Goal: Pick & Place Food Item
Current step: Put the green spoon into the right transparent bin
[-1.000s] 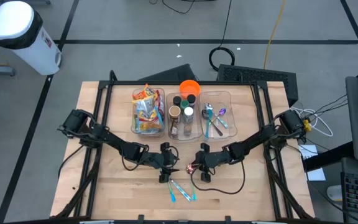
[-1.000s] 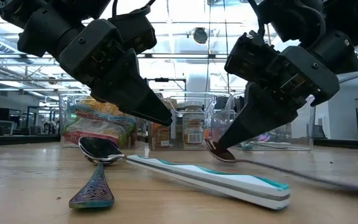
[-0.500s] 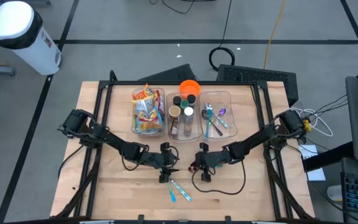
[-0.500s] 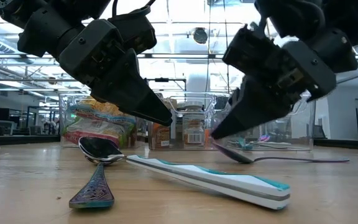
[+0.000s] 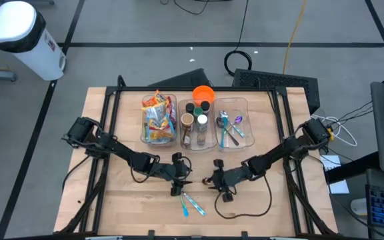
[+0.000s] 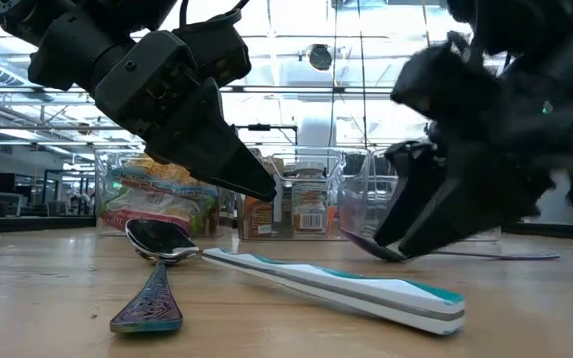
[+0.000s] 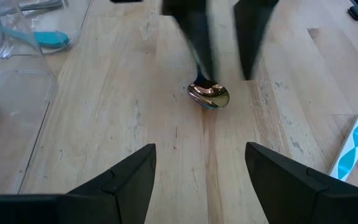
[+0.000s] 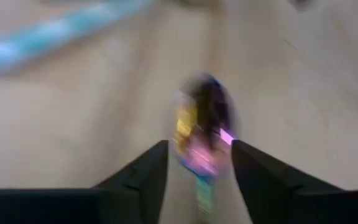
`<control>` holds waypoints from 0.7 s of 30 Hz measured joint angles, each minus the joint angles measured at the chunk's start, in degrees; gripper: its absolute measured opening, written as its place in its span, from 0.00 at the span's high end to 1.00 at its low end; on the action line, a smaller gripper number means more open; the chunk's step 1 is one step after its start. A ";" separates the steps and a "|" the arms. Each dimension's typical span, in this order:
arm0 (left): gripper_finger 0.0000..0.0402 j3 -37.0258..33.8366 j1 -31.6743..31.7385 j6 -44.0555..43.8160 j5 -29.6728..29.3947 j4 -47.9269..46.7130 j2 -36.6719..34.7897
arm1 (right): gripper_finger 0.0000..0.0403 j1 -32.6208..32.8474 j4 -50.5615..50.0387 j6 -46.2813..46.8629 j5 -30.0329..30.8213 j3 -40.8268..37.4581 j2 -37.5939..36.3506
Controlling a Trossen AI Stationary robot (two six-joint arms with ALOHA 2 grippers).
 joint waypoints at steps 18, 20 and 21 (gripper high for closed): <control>0.36 0.02 -0.01 -0.03 -0.01 0.00 0.00 | 0.72 1.37 -20.37 12.00 4.23 0.17 -0.20; 0.36 0.02 -0.02 -0.03 -0.02 0.00 0.00 | 0.78 1.40 -22.29 12.08 4.16 0.15 -0.19; 0.36 0.01 -0.01 -0.04 -0.01 0.00 0.00 | 0.80 1.40 -23.27 12.09 4.07 0.11 -0.17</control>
